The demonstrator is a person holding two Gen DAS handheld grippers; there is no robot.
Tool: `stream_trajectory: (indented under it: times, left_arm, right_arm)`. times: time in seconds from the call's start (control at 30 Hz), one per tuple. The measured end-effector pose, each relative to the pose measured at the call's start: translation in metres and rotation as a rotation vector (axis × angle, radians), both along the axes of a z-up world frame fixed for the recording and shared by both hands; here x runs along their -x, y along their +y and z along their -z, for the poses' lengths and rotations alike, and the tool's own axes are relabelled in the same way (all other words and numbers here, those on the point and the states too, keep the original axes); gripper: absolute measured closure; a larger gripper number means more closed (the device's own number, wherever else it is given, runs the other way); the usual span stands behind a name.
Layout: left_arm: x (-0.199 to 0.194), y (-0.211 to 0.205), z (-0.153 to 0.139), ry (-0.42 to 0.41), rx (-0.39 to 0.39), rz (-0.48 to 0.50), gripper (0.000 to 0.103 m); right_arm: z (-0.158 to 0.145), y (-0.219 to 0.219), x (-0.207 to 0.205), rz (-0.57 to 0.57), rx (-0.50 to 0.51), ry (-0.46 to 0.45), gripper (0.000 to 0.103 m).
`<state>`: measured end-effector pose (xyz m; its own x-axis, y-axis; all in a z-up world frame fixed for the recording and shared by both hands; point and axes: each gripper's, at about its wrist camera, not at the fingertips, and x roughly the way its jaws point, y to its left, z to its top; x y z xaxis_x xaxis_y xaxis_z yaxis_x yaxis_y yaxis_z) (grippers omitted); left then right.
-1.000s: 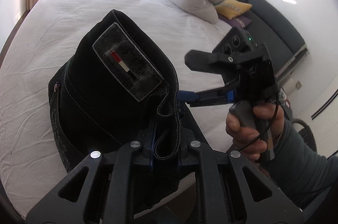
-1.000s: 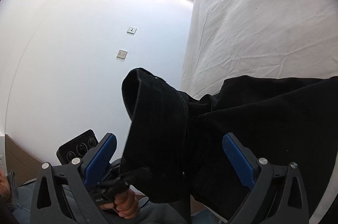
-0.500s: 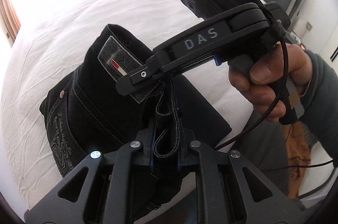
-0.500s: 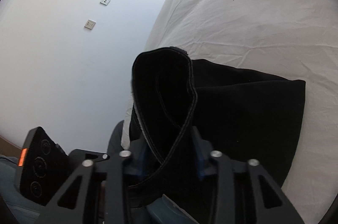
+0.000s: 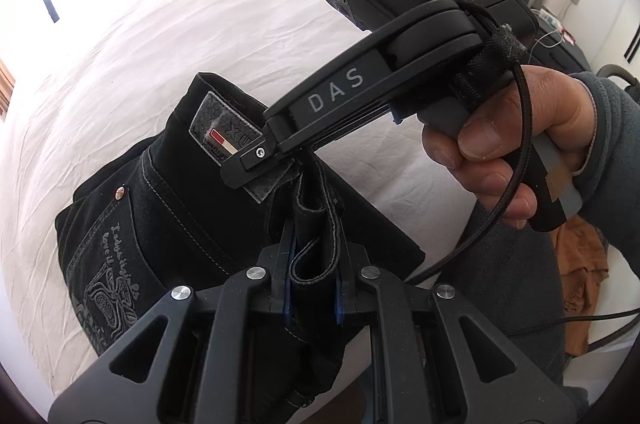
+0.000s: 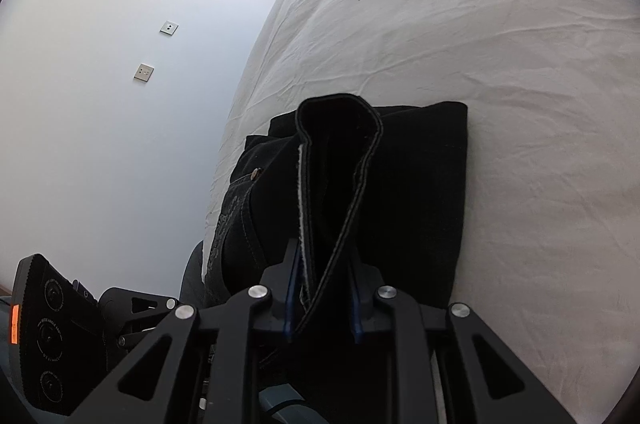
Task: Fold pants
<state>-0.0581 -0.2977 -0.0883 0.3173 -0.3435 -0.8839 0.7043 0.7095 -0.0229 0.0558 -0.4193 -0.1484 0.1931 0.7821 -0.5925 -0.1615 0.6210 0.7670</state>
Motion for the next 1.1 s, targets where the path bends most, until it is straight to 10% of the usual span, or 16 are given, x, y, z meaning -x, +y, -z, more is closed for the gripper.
stream_trajectory:
  times: [0.5, 0.7, 0.87, 1.1]
  left_arm:
    - [0.01, -0.025, 0.036, -0.018, -0.063, 0.034, 0.088]
    - [0.018, -0.014, 0.026, 0.036, 0.022, 0.044, 0.047]
    - [0.021, 0.034, -0.018, 0.043, 0.182, -0.002, 0.031]
    - [-0.009, 0.156, -0.026, 0.02, 0.26, -0.31, 0.031]
  right_arm:
    - [0.029, -0.022, 0.004, 0.02, -0.022, 0.031, 0.082]
    - [0.03, -0.025, 0.011, 0.04, -0.021, 0.022, 0.08]
    - [0.026, -0.024, 0.019, 0.074, -0.003, 0.027, 0.075]
    - [0.019, -0.024, 0.028, 0.126, 0.055, 0.014, 0.071]
